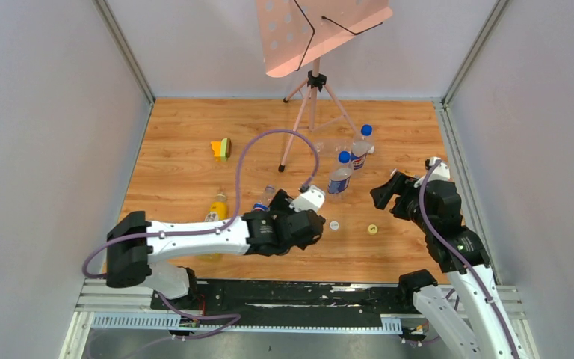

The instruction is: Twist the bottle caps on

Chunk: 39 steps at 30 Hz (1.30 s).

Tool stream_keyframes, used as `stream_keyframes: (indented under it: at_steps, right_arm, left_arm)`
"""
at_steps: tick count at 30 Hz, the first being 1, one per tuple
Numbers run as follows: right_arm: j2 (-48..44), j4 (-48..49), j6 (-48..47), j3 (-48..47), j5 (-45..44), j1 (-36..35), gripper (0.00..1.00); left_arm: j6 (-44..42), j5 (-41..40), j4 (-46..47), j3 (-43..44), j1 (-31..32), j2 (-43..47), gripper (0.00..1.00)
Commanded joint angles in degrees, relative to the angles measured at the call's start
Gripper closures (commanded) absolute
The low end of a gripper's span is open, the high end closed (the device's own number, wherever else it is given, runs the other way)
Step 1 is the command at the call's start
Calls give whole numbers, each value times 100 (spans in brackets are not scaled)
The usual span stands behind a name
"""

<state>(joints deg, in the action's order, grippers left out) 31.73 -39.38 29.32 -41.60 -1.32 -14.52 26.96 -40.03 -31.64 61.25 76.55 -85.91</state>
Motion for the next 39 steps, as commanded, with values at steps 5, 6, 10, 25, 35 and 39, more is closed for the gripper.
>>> stream_keyframes:
  at_steps: [5, 6, 10, 25, 35, 39]
  right_arm:
    - [858, -98, -657, -713, 1062, 10, 18]
    - [972, -90, -723, -741, 1130, 9, 18]
    - [1261, -22, -884, -775, 1287, -81, 18]
    - [1532, 313, -1206, -586, 1721, -361, 18]
    - [1784, 377, -1271, -632, 1752, -837, 19]
    - [1901, 342, -1173, -700, 1202, -1390, 19]
  left_arm:
    - [617, 270, -953, -354, -1164, 788, 0]
    - [595, 297, -969, -358, -1363, 774, 0]
    - [493, 392, -999, -293, -1856, 489, 0]
    - [203, 157, -1258, 504, -2074, -1902, 9]
    - [295, 300, -1246, 410, -2217, -2059, 10]
    - [260, 457, -1001, 214, -2301, -1760, 14]
